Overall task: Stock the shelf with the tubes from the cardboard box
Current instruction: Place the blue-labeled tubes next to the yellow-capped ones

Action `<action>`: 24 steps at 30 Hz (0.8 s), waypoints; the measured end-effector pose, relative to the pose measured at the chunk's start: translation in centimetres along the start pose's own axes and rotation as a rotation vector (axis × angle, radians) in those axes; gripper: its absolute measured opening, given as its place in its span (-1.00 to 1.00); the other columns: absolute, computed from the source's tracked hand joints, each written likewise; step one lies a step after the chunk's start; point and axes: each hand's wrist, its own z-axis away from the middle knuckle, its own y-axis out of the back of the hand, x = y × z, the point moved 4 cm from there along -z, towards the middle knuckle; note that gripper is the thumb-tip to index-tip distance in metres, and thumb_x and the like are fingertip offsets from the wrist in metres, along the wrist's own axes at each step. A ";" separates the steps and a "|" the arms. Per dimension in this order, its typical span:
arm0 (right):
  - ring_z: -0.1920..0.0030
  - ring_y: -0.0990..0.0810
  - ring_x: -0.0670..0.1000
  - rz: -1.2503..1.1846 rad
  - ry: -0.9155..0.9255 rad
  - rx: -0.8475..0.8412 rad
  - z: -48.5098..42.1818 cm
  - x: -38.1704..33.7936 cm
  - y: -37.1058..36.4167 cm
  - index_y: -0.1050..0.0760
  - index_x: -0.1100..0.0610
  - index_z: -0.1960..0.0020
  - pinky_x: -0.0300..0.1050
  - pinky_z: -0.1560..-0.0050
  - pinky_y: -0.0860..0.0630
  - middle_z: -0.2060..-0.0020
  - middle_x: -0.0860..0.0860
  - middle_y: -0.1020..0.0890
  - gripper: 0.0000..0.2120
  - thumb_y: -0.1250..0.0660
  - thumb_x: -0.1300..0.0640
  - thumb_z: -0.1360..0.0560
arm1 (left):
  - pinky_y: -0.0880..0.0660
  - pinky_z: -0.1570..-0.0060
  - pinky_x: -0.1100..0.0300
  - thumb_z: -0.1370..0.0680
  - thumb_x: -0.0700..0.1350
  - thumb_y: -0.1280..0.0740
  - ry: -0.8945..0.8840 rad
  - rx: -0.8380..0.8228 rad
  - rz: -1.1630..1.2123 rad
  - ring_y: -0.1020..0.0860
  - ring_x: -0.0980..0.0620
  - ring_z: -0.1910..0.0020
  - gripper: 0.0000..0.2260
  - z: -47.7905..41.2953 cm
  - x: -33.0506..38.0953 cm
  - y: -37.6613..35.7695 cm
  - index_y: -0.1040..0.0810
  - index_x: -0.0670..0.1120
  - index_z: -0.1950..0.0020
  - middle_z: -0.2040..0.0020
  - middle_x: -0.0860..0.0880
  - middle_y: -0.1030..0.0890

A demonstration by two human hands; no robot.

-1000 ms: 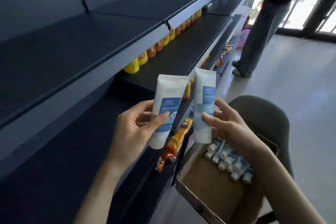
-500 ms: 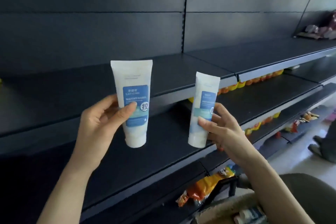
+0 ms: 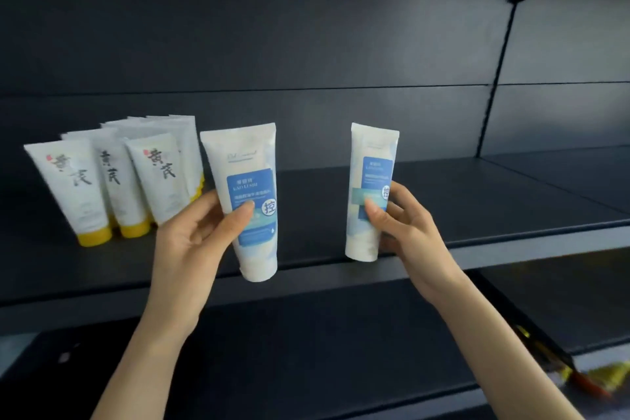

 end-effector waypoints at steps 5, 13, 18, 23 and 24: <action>0.11 -0.68 -0.01 0.042 0.025 0.021 -6.1 0.8 -5.3 -0.46 0.08 -0.10 -0.09 0.15 -0.62 0.08 0.04 -0.69 -0.77 -0.39 0.15 -0.48 | -0.54 0.12 0.36 -0.43 0.00 -0.39 0.009 0.059 -0.046 -0.65 0.17 0.04 -0.85 -1.9 -0.9 3.9 -0.67 0.15 0.03 0.04 0.11 -0.69; -0.04 -0.63 0.10 0.248 0.001 -0.038 -17.1 4.0 -10.8 -0.38 0.07 -0.07 0.15 -0.08 -0.58 -0.03 0.08 -0.62 -0.68 -0.47 0.14 -0.43 | -0.55 0.09 0.32 -0.43 -0.05 -0.40 0.036 0.115 -0.093 -0.64 0.09 -0.02 -0.81 -2.6 -1.5 7.4 -0.67 0.06 -0.03 -0.02 0.05 -0.69; 0.00 -0.57 0.00 0.463 0.015 -0.059 -22.6 7.0 -13.9 -0.32 0.09 -0.03 -0.12 0.01 -0.52 -0.08 0.05 -0.58 -0.62 -0.49 0.11 -0.40 | -0.60 0.05 0.17 -0.36 0.01 -0.47 0.041 0.222 -0.129 -0.64 0.03 -0.03 -0.83 -2.5 -1.6 8.4 -0.68 0.12 0.06 -0.01 0.04 -0.69; -0.08 -0.57 0.11 0.495 -0.023 -0.013 -26.1 10.1 -16.6 -0.28 0.13 -0.01 0.06 -0.11 -0.53 -0.05 0.07 -0.56 -0.60 -0.50 0.13 -0.39 | -0.60 0.03 0.07 -0.30 0.02 -0.52 0.047 0.274 -0.194 -0.65 -0.03 0.00 -0.78 -2.5 -1.4 9.2 -0.68 0.11 0.06 0.04 0.01 -0.70; -0.08 -0.56 0.12 0.497 -0.033 0.012 -26.6 10.7 -16.9 -0.28 0.13 0.00 0.06 -0.10 -0.52 -0.05 0.07 -0.55 -0.60 -0.50 0.13 -0.39 | -0.61 0.04 0.08 -0.30 0.02 -0.53 0.047 0.285 -0.196 -0.65 -0.03 -0.01 -0.77 -2.5 -1.4 9.3 -0.68 0.11 0.07 0.05 0.00 -0.70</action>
